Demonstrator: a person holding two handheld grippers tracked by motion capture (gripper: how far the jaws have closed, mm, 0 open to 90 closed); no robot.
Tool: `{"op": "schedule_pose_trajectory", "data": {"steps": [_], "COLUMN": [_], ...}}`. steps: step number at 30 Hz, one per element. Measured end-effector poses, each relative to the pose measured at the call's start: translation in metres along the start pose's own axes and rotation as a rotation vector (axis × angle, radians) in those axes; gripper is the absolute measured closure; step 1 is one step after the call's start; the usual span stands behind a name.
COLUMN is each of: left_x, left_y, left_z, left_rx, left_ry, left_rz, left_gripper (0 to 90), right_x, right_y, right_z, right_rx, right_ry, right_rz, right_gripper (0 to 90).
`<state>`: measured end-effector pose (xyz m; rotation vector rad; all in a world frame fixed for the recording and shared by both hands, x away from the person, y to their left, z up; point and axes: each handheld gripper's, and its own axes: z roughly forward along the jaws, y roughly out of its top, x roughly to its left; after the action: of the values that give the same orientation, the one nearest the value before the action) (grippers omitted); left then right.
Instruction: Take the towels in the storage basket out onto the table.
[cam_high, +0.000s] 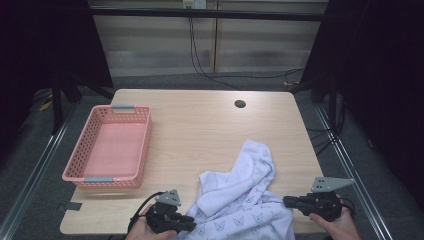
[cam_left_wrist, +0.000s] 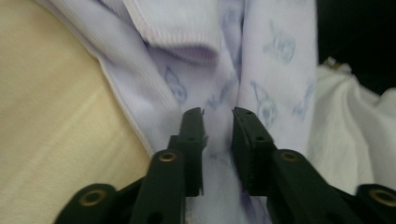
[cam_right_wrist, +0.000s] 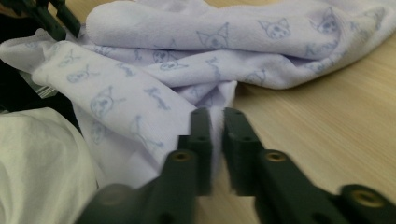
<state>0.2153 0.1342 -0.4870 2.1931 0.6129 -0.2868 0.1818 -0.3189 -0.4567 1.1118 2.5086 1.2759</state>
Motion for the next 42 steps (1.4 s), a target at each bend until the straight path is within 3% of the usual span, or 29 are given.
{"op": "schedule_pose_trajectory", "data": {"steps": [1,4,6,8,10,12,14,15,16,17,19,20,21,22,26,29,32,33,35,38,40,42], "left_x": [0.001,0.006,0.01,0.013,0.015,0.016,0.016,0.017,0.017,0.018,0.021,0.021,0.022,0.022,0.013,0.006,0.006,0.008,0.012,0.019,0.026,0.034], "left_y": [0.003,0.015,0.025,0.031,0.037,0.041,0.045,0.045,0.044,0.042,0.042,0.041,0.039,0.039,0.031,0.022,0.017,0.019,0.025,0.033,0.038,0.042], "left_z": [-0.002,-0.002,0.005,0.012,0.021,0.03,0.04,0.044,0.049,0.049,0.046,0.045,0.044,0.044,0.038,0.031,0.021,0.018,0.013,0.009,0.009,0.009], "left_rx": [-0.021,-0.102,-0.132,-0.144,-0.123,-0.103,-0.069,-0.037,-0.011,-0.01,0.003,0.005,0.003,0.007,0.045,0.056,0.019,-0.009,-0.051,-0.099,-0.123,-0.156], "left_ry": [0.007,0.037,0.062,0.039,0.029,0.033,0.056,0.059,0.094,0.099,0.119,0.118,0.103,0.094,0.037,0.02,0.035,0.031,0.04,0.084,0.106,0.111], "left_rz": [-0.003,-0.016,-0.008,-0.024,0.002,0.002,0.012,0.02,0.032,0.054,0.07,0.067,0.057,0.056,0.043,0.041,0.031,0.022,0.032,0.013,-0.003,-0.028], "left_gripper": [67.0,56.0,53.5,48.5,46.9,47.7,52.2,55.4,61.3,63.0,73.2,78.6,82.6,84.6,86.0,85.9,85.4,85.3,85.1,82.9,82.3,81.8], "right_x": [0.002,-0.004,-0.017,-0.031,-0.048,-0.065,-0.082,-0.086,-0.091,-0.094,-0.095,-0.094,-0.092,-0.09,-0.076,-0.06,-0.047,-0.042,-0.04,-0.051,-0.061,-0.072], "right_y": [0.002,0.012,0.023,0.035,0.047,0.057,0.065,0.066,0.066,0.065,0.062,0.06,0.058,0.058,0.048,0.034,0.021,0.017,0.015,0.025,0.034,0.041], "right_z": [0.001,0.005,0.013,0.024,0.038,0.05,0.066,0.072,0.082,0.089,0.101,0.105,0.105,0.103,0.092,0.079,0.067,0.062,0.055,0.046,0.048,0.055], "right_rx": [-0.005,-0.048,-0.067,-0.083,-0.076,-0.076,-0.056,-0.041,-0.015,0.008,0.057,0.073,0.062,0.07,0.101,0.127,0.136,0.144,0.104,-0.001,-0.035,-0.034], "right_ry": [-0.01,-0.018,-0.042,-0.066,-0.106,-0.113,-0.118,-0.119,-0.125,-0.137,-0.141,-0.142,-0.143,-0.123,-0.082,-0.048,-0.014,-0.012,-0.023,-0.058,-0.112,-0.123], "right_rz": [-0.001,-0.002,0.0,0.002,-0.001,0.02,0.041,0.046,0.048,0.045,0.039,0.029,0.012,0.033,0.023,0.027,0.04,0.034,0.038,0.07,0.069,0.091], "right_gripper": [71.5,67.4,64.8,62.1,59.0,57.6,54.4,53.6,52.2,51.0,51.6,58.7,71.9,79.6,84.1,84.3,82.8,78.5,65.6,58.2,54.6,51.3]}}
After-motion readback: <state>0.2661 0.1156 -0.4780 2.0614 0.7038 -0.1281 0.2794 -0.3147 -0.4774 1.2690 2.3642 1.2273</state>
